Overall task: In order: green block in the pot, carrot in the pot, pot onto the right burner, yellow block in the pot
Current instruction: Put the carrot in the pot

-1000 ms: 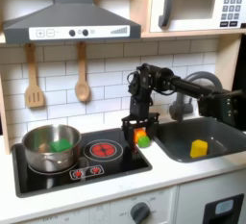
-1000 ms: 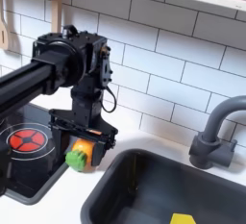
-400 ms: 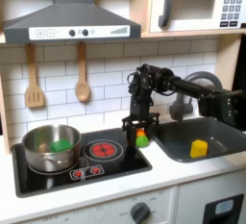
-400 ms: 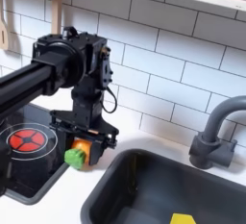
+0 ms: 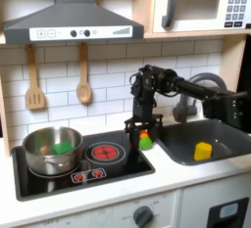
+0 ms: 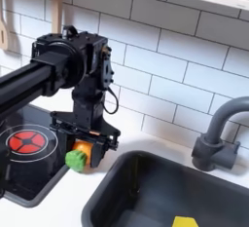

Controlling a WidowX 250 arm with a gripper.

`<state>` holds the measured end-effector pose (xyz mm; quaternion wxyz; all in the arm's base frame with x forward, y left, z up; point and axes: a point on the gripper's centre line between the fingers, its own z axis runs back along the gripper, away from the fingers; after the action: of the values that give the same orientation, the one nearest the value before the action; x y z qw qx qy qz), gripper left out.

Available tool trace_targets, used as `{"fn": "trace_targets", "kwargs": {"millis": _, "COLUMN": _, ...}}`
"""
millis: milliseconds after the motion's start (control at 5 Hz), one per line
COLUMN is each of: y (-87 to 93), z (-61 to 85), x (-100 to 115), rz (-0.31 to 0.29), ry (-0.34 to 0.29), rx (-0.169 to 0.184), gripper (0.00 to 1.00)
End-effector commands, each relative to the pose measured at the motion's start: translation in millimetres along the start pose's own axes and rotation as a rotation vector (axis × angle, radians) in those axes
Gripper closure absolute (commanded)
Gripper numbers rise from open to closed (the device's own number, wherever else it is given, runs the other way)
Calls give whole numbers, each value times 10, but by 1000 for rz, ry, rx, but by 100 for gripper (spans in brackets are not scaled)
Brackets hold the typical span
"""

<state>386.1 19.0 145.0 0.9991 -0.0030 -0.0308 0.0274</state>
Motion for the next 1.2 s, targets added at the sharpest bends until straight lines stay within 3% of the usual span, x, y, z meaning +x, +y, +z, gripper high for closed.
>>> {"fn": "trace_targets", "kwargs": {"millis": 0, "y": 220, "z": 253, "x": -8, "rz": 68, "ry": -54, "rx": 4, "gripper": 100}}
{"fn": "trace_targets", "kwargs": {"millis": 400, "y": 319, "z": 433, "x": -14, "rz": 137, "ry": -86, "rx": 13, "gripper": 100}}
{"fn": "trace_targets", "kwargs": {"millis": 600, "y": 501, "z": 541, "x": -20, "rz": 202, "ry": -113, "rx": 30, "gripper": 100}}
{"fn": "trace_targets", "kwargs": {"millis": 1000, "y": 732, "z": 614, "x": -1, "rz": 300, "ry": -137, "rx": 66, "gripper": 100}}
